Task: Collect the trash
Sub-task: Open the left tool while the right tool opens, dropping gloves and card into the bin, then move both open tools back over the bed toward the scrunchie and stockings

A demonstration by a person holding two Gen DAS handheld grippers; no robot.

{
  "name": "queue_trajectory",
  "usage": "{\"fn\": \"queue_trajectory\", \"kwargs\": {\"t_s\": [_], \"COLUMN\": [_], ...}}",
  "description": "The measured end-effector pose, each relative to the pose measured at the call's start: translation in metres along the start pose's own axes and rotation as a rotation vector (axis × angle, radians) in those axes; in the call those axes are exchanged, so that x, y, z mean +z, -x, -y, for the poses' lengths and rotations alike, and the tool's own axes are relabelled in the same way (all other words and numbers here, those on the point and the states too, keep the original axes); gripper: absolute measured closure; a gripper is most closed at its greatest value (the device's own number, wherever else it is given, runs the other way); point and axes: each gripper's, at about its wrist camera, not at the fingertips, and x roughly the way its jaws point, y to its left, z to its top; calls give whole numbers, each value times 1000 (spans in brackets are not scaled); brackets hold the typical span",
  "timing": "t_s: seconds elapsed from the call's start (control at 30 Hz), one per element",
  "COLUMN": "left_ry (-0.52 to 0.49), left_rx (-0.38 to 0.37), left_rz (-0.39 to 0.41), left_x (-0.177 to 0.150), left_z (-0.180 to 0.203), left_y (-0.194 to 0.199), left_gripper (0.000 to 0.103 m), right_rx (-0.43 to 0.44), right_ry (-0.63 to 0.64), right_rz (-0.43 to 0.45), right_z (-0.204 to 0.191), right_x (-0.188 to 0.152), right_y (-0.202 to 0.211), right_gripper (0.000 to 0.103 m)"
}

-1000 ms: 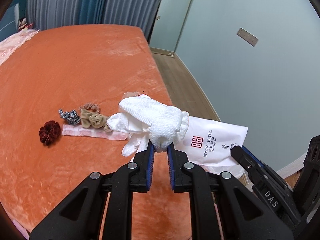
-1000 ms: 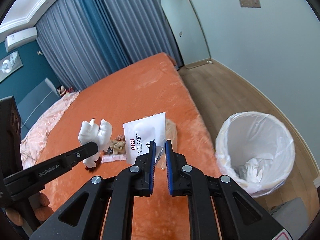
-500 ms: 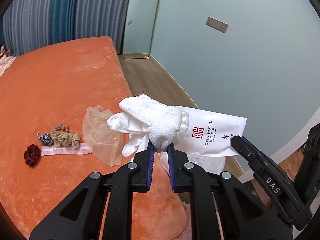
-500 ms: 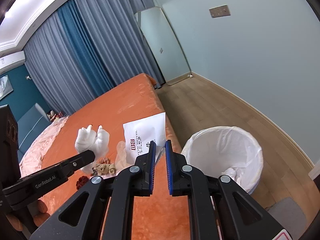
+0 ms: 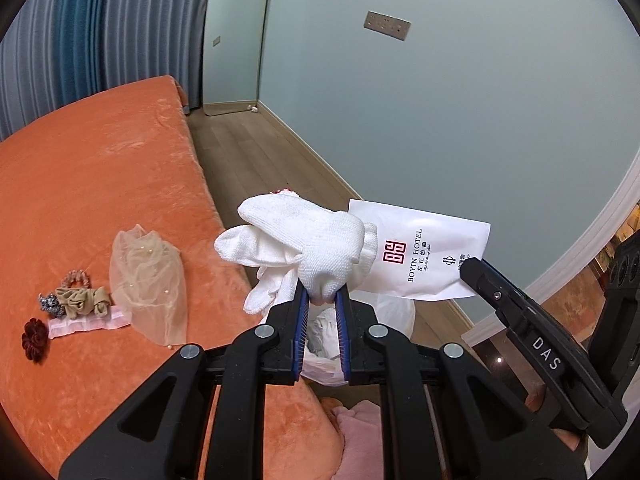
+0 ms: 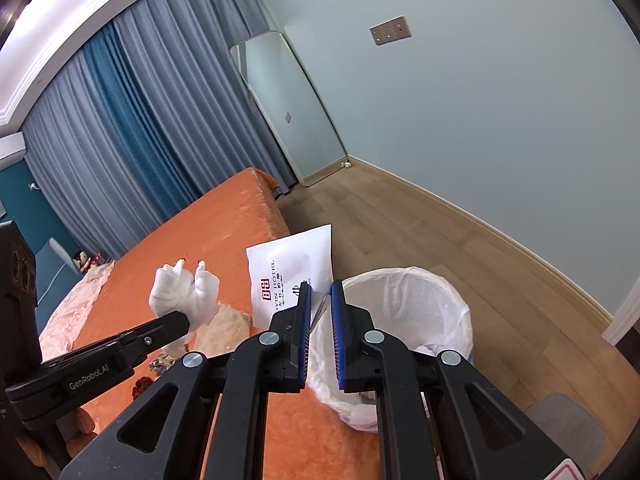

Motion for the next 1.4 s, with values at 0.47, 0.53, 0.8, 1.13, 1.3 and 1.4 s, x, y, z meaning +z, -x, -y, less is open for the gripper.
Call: {"fn": "queue_trajectory", "kwargs": {"t_s": [0.47, 0.53, 0.8, 1.13, 1.3, 1.4], "left_ry": [-49, -52, -32, 2, 38, 56], "left_rx": [-62, -71, -86, -30, -12, -1], "left_rz": [-61, -71, -82, -72, -63, -54], "left_x": [7, 9, 13, 8, 4, 0], "left_z": [34, 38, 41, 19, 2, -7], "left_y": [-47, -55, -77, -77, -67, -58], "left_gripper": [89, 89, 67, 56, 56, 56], "right_rx": [-53, -60, -67, -55, -55, -52], "right_ry": [-37, -37, -47, -31, -11, 4], "right_rz": [-7, -13, -33, -65, -75, -81], "right_z": [34, 38, 45, 33, 24, 17], "right_x": [2, 2, 2, -5, -8, -10], "right_y": [-12, -17, -34, -48, -48, -48], "right_gripper": [93, 93, 87, 77, 73, 72]}}
